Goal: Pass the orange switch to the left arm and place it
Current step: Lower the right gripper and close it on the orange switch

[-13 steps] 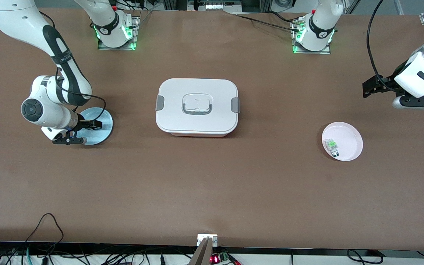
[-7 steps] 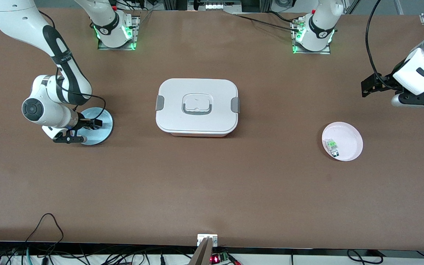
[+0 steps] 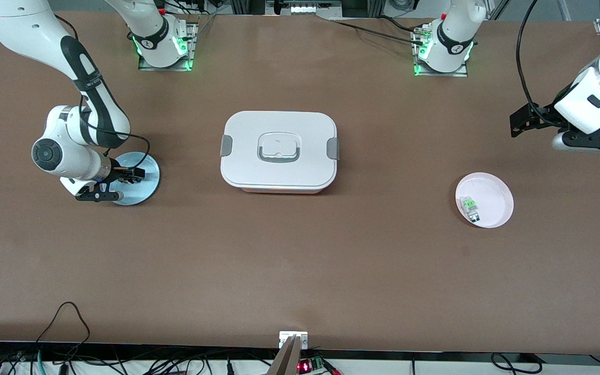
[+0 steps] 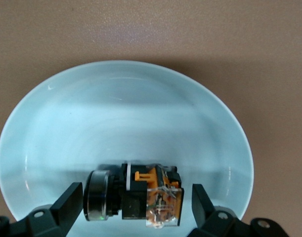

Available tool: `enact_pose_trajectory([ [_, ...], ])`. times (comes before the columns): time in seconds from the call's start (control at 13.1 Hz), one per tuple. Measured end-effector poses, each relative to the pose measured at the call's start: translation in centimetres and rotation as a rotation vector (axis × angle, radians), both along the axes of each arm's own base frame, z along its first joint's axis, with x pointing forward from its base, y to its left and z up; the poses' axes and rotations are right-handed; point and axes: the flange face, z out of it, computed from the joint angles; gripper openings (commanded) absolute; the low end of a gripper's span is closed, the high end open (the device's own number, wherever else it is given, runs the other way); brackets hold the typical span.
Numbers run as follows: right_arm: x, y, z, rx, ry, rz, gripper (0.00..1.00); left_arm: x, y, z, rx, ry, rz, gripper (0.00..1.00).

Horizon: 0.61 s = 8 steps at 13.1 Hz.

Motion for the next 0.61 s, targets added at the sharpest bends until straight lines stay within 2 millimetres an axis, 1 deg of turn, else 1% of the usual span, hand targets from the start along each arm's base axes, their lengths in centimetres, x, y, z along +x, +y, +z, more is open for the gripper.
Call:
enact_pose_trajectory([
  [0.08,0.00,0.00,0.00,0.000,0.000,0.000,0.62,0.00,0.00,0.00,0.000,0.000,0.000,1.00],
  [0.31,0.03,-0.01,0.09,0.003,-0.002,0.014,0.44,0.00,0.00,0.00,0.000,0.000,0.000,1.00],
  [0.38,0.02,-0.01,0.09,0.005,-0.001,0.025,0.39,0.00,0.00,0.00,0.000,0.000,0.000,1.00],
  [0.61,0.09,-0.01,0.33,0.015,-0.005,0.077,0.34,0.00,0.00,0.00,0.000,0.000,0.000,1.00],
])
